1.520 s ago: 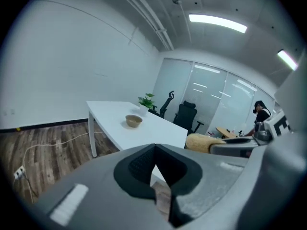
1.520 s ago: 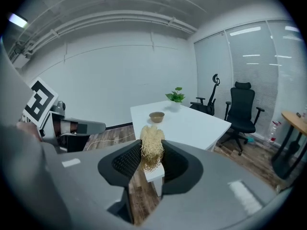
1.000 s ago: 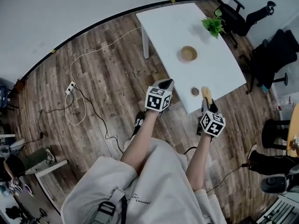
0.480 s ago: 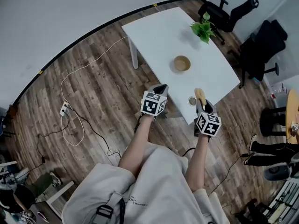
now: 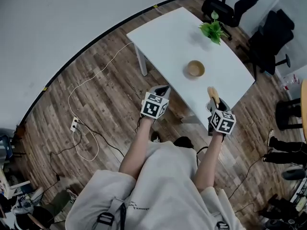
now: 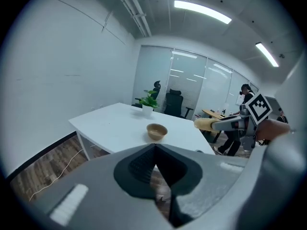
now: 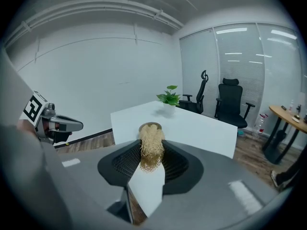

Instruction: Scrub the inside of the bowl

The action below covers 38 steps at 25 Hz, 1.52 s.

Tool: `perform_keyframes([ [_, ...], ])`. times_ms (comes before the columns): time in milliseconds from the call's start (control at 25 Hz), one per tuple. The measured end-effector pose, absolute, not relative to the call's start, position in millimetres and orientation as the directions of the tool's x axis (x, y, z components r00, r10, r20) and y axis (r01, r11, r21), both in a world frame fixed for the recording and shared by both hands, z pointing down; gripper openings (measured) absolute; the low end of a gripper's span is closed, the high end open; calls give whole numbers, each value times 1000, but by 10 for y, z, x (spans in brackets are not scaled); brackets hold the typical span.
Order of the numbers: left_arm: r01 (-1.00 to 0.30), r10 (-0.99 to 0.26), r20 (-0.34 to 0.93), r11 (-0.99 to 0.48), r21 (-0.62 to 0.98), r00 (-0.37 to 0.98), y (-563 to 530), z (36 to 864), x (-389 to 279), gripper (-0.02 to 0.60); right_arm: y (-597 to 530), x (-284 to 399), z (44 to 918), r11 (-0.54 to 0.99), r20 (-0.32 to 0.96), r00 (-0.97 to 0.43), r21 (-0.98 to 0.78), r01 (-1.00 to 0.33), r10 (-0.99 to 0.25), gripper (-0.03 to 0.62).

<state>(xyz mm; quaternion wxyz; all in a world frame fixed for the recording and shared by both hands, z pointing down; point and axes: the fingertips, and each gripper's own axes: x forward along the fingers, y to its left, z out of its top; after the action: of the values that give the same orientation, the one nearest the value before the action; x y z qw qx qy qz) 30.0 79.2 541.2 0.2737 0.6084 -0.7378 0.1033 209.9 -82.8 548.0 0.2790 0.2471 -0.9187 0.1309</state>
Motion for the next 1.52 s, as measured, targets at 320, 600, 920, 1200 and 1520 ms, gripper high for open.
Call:
perform_keyframes([
  [320, -948, -830, 529, 288, 135, -176, 1010, 5428, -252, 0, -754, 1451, 5402, 873, 557, -762, -128, -471, -329, 149],
  [600, -946, -827, 544, 276, 171, -142, 953, 5542, -504, 2, -755, 1147, 5418, 907, 598, -754, -103, -409, -272, 147],
  [920, -963, -800, 593, 226, 147, -98, 564, 5704, -671, 2, -1175, 1075, 5563, 877, 606, -740, -140, -460, -292, 147],
  [1200, -971, -788, 613, 193, 144, -66, 209, 5728, -977, 2, -1482, 724, 5590, 862, 603, -746, -180, -474, -284, 147],
  [1520, -984, -754, 656, 76, 160, 48, -356, 5800, -966, 2, -1703, 548, 5518, 866, 627, -733, -180, -467, -265, 149],
])
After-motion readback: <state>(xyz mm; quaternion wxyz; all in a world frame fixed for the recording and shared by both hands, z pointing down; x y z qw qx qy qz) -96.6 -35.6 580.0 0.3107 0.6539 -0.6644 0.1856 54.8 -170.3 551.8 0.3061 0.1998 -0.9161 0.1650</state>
